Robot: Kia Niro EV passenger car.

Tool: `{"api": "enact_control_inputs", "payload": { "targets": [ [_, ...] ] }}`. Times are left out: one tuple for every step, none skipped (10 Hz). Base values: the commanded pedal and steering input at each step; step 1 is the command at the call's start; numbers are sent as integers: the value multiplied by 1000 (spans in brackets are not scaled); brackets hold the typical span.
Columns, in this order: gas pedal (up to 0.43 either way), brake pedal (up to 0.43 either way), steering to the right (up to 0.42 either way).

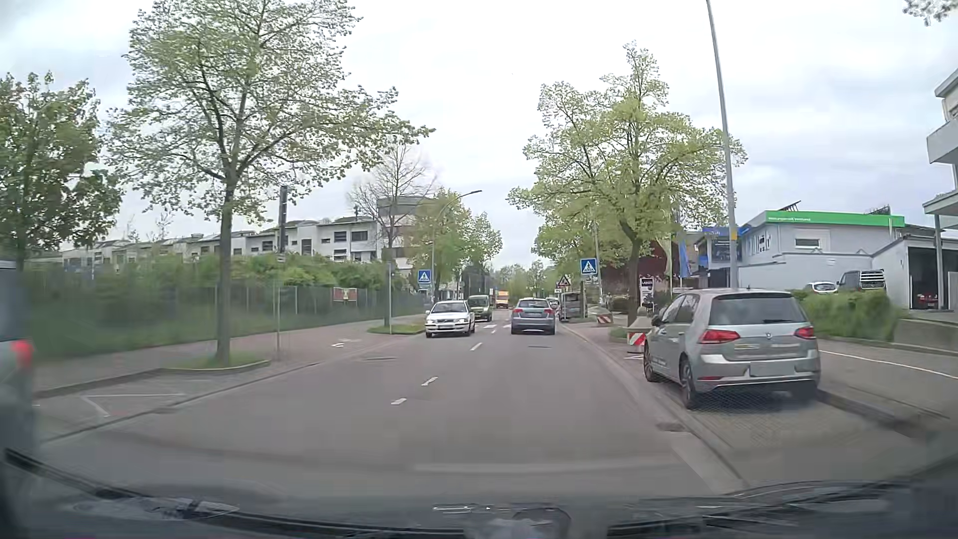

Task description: Follow the waypoints while adhering to traffic rules and regulations

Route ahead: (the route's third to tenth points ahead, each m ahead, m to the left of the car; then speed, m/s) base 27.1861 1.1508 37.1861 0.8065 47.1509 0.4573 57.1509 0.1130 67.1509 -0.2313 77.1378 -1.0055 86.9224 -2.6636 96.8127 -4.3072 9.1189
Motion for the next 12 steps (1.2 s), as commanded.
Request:
{"api": "enact_control_inputs", "payload": {
  "targets": [
    [67,0,30],
    [67,0,38],
    [67,0,39],
    [67,0,38],
    [67,0,35],
    [67,0,26],
    [67,0,21],
    [67,0,19],
    [67,0,19],
    [67,0,16],
    [67,0,12],
    [67,0,8]
  ]
}}
